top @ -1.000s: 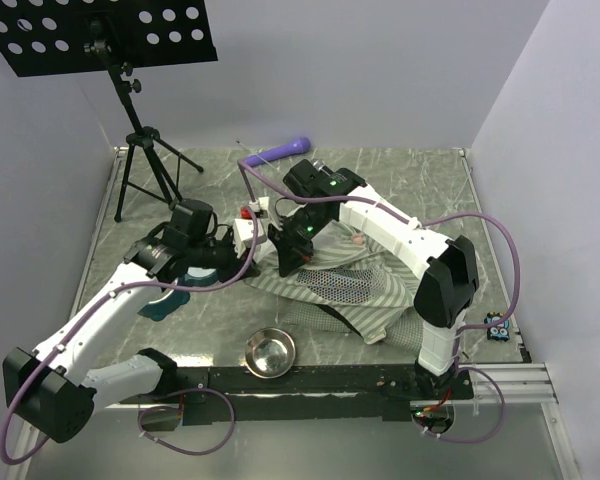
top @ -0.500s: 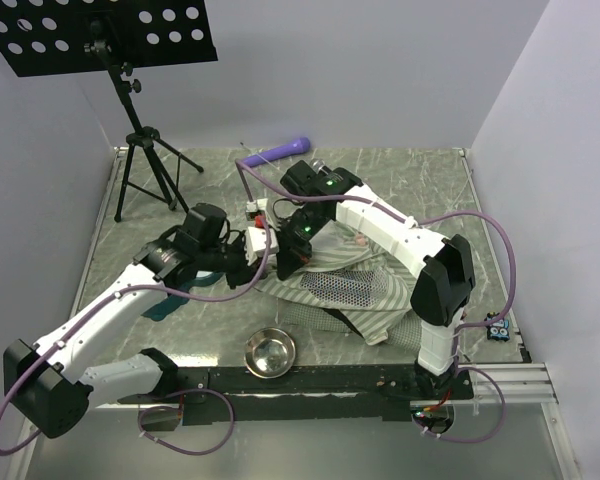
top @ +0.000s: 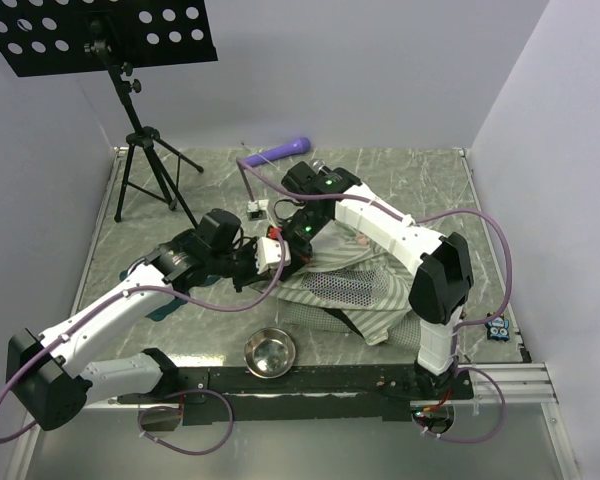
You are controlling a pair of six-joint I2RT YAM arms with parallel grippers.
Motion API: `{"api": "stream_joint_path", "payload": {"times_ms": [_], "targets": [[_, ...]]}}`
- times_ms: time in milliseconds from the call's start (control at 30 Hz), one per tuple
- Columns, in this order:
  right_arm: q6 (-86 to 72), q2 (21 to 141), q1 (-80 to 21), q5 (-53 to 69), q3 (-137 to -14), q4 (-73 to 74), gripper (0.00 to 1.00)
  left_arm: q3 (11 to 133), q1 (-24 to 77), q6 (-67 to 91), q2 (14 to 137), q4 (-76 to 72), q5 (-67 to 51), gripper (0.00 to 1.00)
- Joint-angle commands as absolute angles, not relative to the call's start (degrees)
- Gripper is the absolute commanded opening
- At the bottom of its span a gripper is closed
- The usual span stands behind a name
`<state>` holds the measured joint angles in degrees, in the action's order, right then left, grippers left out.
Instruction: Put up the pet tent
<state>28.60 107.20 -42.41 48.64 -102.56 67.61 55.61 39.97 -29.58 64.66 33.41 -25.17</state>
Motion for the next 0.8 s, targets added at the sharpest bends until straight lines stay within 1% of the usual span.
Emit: {"api": "stream_joint_path", "payload": {"times_ms": [0,33,67,100,133,167,200,367,467,567,667,733,767], "targets": [[30.3,105.2,-36.7,49.8,-101.1,70.8,0.2,54.5,38.9,-29.5,62.6,31.6,-25.6,0.01],[30.9,104.9,-35.9,49.7,-100.1,71.4,0.24,54.2,38.5,-29.4,62.5,32.0,-25.8,0.01],[31.4,104.4,-35.3,49.6,-99.1,71.5,0.24,54.1,38.4,-29.8,62.5,32.6,-25.8,0.01],[31.6,104.0,-35.1,49.6,-98.4,71.5,0.22,54.1,38.4,-30.3,62.8,32.9,-25.8,0.01],[31.6,103.6,-35.2,49.7,-97.7,71.3,0.17,54.1,38.4,-30.6,62.8,33.0,-25.8,0.01],[30.8,103.7,-35.3,50.4,-97.5,70.7,0.06,54.1,38.4,-31.0,63.0,32.8,-25.9,0.01],[30.2,104.0,-35.6,51.1,-97.6,70.4,0.0,54.2,38.4,-31.3,63.2,32.5,-25.9,0.01],[25.3,104.4,-38.7,52.7,-98.4,66.3,0.0,57.7,39.6,-32.4,67.1,33.0,-25.6,0.02],[23.2,104.6,-39.1,53.6,-98.2,64.5,0.0,60.9,41.1,-33.2,69.9,34.5,-25.0,0.1],[22.7,105.2,-39.3,53.8,-98.6,64.2,0.0,61.2,42.4,-34.2,71.0,33.3,-25.4,0.18],[22.6,105.9,-39.3,54.0,-99.5,64.2,0.0,61.0,44.1,-34.6,71.8,31.4,-24.9,0.22],[22.7,106.3,-39.4,54.2,-100.1,64.6,0.0,61.2,45.2,-34.2,72.4,30.1,-24.3,0.24],[22.8,106.4,-39.5,54.4,-100.1,64.6,0.0,61.3,45.4,-34.0,72.8,29.4,-24.2,0.23]]}}
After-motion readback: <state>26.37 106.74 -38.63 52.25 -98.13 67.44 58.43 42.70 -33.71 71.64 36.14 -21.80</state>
